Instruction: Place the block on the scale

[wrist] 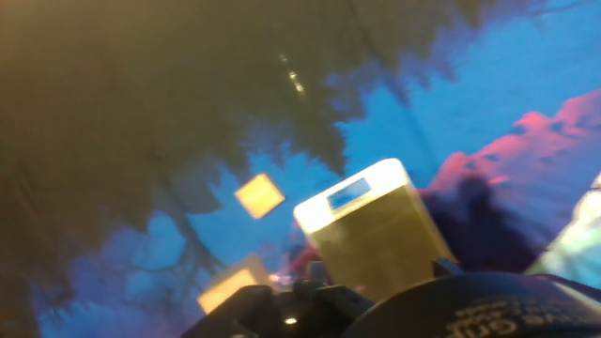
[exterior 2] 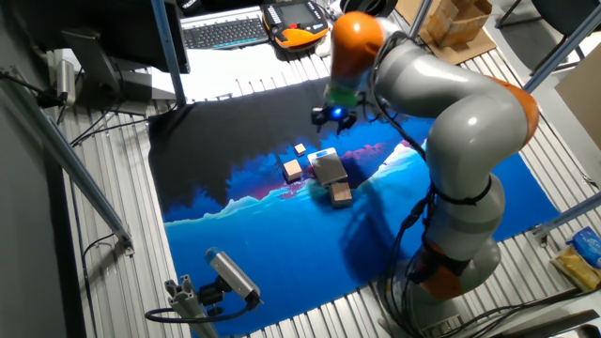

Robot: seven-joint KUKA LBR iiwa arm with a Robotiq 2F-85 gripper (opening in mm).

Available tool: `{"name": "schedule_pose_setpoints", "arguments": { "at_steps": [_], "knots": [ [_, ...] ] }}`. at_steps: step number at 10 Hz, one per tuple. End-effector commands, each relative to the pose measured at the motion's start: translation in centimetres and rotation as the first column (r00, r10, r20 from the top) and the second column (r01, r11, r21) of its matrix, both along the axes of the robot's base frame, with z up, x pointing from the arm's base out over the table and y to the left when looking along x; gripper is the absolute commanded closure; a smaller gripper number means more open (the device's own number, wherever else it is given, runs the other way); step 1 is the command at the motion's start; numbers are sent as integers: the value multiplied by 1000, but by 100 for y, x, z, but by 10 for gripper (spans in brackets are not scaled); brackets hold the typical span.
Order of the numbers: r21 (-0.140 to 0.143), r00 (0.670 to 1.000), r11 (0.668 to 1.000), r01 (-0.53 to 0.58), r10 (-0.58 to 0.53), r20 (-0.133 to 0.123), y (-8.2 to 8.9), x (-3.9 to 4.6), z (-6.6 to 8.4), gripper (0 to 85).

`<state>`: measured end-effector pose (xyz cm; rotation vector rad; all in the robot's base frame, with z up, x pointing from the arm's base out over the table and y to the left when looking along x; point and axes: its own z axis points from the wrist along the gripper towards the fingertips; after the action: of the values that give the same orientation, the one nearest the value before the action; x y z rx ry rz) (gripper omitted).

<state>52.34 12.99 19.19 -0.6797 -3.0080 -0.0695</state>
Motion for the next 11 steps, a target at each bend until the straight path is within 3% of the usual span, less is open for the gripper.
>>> {"name": "schedule_pose_setpoints", "arguments": {
  "at_steps": [1,5,9,11],
  "knots": [
    [7,1000,1000,6,-6,4,613,-1,-60,170],
    [3,1000,1000,17,-17,11,740,4,-287,170],
    [-23,999,999,44,-43,28,804,32,-563,170],
    [-40,999,998,-42,42,9,763,46,-600,170]
  ]
}}
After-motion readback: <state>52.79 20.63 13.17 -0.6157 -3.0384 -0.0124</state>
